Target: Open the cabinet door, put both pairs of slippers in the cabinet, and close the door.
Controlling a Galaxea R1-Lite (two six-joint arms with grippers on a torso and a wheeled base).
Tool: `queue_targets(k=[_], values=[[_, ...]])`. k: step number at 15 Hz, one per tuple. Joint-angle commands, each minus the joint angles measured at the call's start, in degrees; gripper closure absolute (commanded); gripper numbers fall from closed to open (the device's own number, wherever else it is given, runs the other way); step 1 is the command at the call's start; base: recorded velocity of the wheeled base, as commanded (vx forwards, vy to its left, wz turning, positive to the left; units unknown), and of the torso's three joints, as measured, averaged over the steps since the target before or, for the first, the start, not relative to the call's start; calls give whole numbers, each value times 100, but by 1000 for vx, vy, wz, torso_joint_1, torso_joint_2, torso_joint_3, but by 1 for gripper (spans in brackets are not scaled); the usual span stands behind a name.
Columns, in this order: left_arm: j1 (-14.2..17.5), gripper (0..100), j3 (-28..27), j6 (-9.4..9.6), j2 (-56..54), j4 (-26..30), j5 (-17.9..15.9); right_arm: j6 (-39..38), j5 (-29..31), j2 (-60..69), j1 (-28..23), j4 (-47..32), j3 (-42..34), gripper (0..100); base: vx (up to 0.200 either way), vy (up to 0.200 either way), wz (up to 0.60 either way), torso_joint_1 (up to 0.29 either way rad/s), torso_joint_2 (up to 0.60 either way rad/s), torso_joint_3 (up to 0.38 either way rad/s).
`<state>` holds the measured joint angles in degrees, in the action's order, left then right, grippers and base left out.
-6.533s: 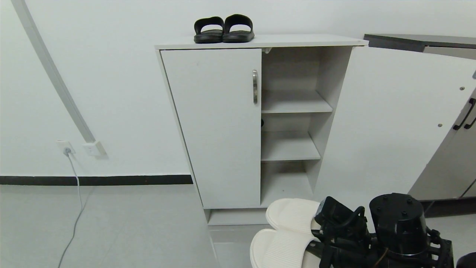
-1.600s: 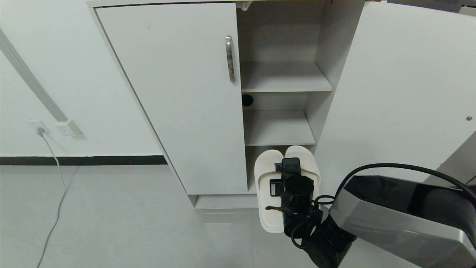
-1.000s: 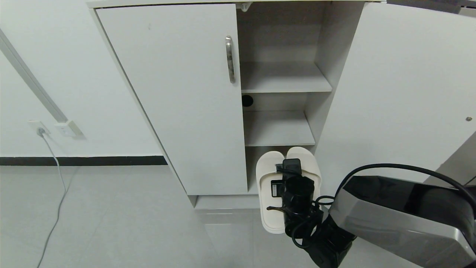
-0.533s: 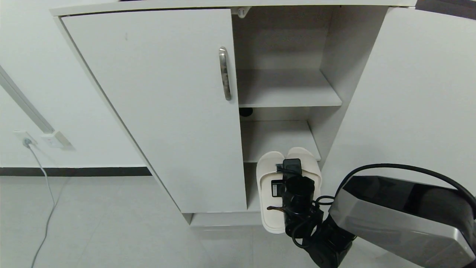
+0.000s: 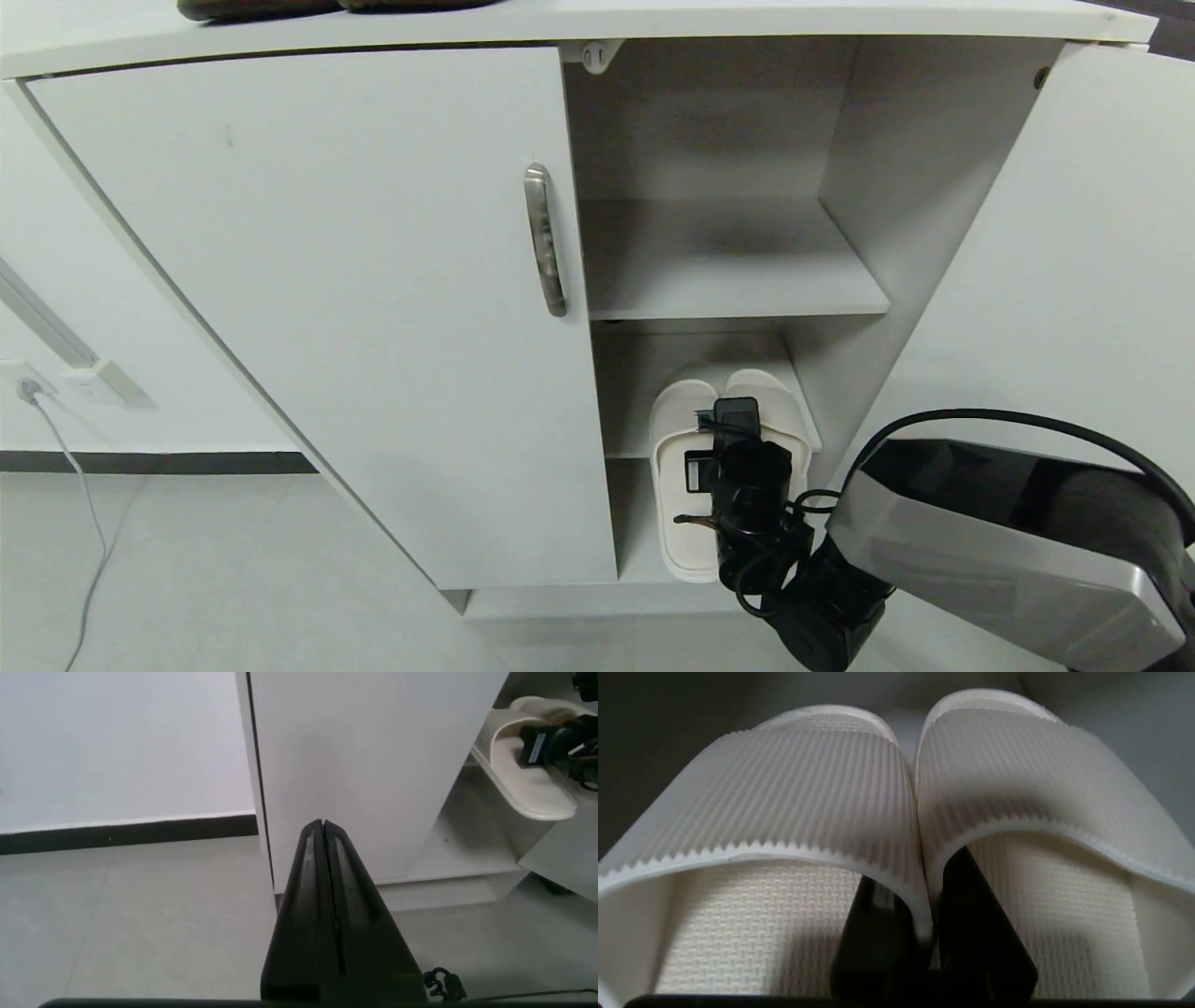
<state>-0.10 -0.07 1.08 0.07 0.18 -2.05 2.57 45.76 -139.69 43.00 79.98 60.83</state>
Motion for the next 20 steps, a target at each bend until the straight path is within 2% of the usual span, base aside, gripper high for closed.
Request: queue_targets(k=[1,3,6,11,18,20], values=[[1,100,-1,6,1,-1,3,-2,-15,-102,-63,0,201,100,0,0,0,0,0,0],[1,100,-1,41,1,-1,-6,6,-68,-137,-178,-150,447,100,0,0,0,0,0,0],[1,100,-1,32,1,-1,-6,-20,-322,-322,-415,-993,1379,100,0,0,0,0,0,0],[1,100,7,23,1,-1,-6,-20,-709,-717,-714,-1925,2688,100,0,0,0,0,0,0],[1,100,7,23,1,-1,-6,-46,-806,-1051,-916,-2892,4033,100,0,0,0,0,0,0],[1,100,-1,15,1,-1,3,-46,-806,-1139,-933,-2927,4103,100,0,0,0,0,0,0]])
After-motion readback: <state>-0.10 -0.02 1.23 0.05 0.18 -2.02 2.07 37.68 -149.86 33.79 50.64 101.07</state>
